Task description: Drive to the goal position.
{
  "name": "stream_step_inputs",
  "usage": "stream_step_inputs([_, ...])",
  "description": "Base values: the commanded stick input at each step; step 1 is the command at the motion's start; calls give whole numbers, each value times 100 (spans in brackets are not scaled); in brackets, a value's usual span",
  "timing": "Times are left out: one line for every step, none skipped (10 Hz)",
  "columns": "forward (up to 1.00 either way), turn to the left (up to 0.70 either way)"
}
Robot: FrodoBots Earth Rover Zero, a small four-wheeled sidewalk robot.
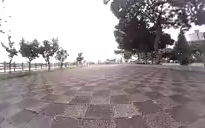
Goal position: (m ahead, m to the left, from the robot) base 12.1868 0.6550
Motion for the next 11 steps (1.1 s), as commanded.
stream_step_inputs([100, 0])
stream_step_inputs([100, 0])
stream_step_inputs([100, 0])
stream_step_inputs([100, 0])
stream_step_inputs([100, 0])
stream_step_inputs([100, 0])
stream_step_inputs([100, 0])
stream_step_inputs([100, 0])
stream_step_inputs([100, 0])
stream_step_inputs([100, 0])
stream_step_inputs([100, 0])
